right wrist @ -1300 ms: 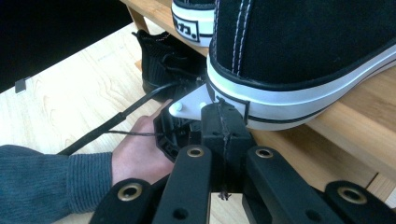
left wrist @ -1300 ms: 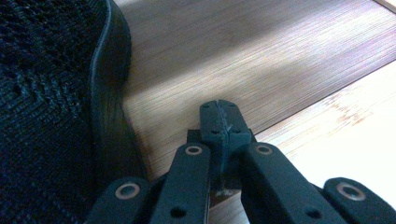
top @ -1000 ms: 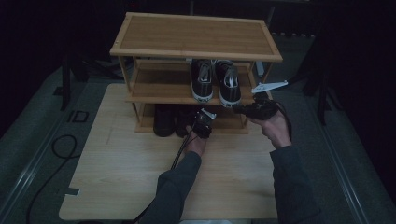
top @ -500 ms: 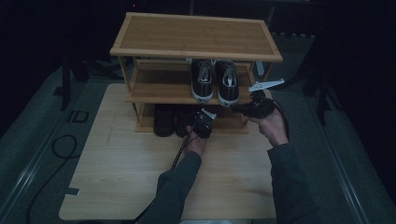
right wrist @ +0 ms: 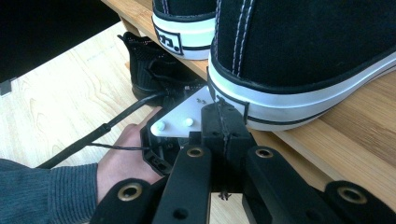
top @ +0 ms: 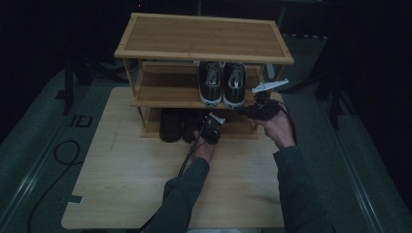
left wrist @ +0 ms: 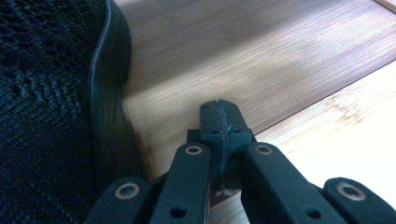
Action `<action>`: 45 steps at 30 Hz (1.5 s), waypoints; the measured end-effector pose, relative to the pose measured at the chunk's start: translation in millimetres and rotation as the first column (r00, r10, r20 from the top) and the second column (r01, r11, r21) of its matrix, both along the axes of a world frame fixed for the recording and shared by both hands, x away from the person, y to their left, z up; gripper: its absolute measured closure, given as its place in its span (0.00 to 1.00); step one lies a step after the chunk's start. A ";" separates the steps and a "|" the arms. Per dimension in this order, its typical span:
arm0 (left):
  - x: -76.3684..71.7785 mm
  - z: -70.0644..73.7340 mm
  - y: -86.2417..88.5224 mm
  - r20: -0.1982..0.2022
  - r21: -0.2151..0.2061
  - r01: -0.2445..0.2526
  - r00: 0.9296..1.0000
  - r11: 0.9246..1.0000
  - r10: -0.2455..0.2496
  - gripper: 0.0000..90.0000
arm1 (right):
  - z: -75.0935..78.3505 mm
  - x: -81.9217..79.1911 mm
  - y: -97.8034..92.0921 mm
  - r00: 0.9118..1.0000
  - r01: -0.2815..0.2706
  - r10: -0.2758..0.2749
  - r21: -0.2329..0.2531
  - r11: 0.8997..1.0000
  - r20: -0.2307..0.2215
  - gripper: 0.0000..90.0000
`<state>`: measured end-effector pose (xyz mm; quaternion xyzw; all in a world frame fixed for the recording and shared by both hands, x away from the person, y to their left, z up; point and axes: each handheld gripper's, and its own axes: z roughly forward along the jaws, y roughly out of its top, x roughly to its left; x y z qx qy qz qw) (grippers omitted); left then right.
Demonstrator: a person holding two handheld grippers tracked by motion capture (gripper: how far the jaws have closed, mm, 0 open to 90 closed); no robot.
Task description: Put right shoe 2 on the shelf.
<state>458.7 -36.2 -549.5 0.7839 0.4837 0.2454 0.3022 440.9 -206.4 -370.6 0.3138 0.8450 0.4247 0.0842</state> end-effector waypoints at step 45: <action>-0.1 -0.4 -0.2 0.005 -0.004 0.000 1.000 1.000 0.000 1.00 | -13.0 -15.5 -25.0 0.998 0.061 -0.061 0.002 0.998 0.019 0.97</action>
